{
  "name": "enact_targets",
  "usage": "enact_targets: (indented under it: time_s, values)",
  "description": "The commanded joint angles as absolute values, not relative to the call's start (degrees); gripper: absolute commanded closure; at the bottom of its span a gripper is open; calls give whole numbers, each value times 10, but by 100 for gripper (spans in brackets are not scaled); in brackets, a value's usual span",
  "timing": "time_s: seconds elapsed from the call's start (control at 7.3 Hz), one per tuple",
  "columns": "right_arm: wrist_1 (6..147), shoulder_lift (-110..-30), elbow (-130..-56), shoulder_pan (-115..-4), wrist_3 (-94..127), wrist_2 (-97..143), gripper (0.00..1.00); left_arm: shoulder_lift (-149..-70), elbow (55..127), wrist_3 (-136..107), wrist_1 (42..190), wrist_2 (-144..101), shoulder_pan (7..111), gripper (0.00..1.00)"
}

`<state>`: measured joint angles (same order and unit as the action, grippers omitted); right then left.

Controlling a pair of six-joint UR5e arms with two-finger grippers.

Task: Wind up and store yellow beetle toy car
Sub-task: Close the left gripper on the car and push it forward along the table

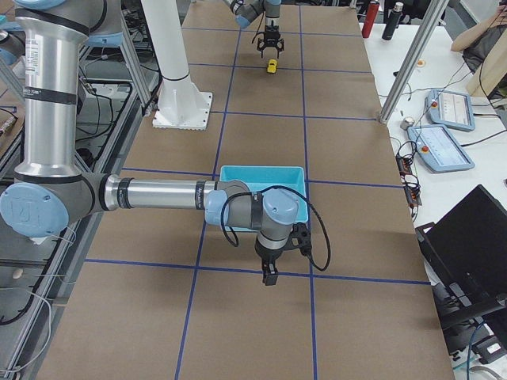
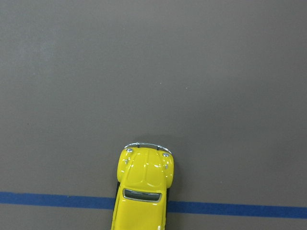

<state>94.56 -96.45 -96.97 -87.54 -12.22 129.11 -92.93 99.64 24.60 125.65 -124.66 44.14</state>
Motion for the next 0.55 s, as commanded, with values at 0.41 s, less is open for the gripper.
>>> enact_targets:
  time_s: [0.41]
  values:
    - [945, -969, -970, -875, -122, 1291, 1, -946, 976, 243, 1265, -1236, 430, 3]
